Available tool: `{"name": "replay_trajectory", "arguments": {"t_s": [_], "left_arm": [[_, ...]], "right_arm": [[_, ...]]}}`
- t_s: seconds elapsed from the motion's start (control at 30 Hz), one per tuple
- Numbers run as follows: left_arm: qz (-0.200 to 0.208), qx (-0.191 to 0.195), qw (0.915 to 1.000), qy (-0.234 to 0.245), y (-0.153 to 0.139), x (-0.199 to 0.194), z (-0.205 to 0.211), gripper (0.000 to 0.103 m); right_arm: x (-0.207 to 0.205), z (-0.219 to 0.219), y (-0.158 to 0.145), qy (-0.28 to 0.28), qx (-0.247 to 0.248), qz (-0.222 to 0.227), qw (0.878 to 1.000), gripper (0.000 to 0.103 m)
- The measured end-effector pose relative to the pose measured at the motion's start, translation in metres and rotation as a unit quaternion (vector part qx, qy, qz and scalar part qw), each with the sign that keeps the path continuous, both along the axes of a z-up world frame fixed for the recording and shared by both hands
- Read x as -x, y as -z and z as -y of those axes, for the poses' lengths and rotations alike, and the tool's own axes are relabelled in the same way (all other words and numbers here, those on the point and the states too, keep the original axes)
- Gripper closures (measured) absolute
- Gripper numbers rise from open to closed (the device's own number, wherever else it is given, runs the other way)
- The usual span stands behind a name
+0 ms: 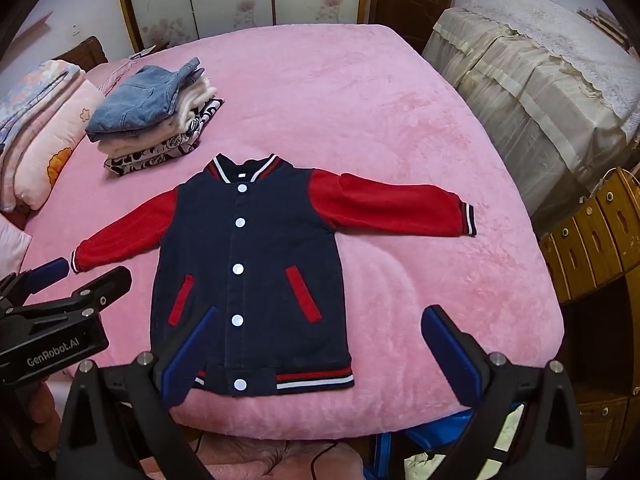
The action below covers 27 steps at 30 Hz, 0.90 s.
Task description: Fold large clothes
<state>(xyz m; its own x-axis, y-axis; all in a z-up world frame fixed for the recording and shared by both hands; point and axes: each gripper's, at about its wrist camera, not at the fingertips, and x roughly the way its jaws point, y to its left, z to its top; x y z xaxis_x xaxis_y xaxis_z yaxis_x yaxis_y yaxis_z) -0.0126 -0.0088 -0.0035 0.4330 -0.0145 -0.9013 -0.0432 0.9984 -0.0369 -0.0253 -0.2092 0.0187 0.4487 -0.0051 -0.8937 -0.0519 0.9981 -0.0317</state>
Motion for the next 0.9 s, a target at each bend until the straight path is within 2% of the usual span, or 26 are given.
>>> {"name": "replay_trajectory", "arguments": {"t_s": [0.9], "left_arm": [[-0.003,0.002,1.0,0.001,-0.0012,-0.0025,-0.0029,0.007]], "right_arm": [[-0.0006,0.005,0.0032,0.019,-0.014,-0.007,1.0,0.002]]}}
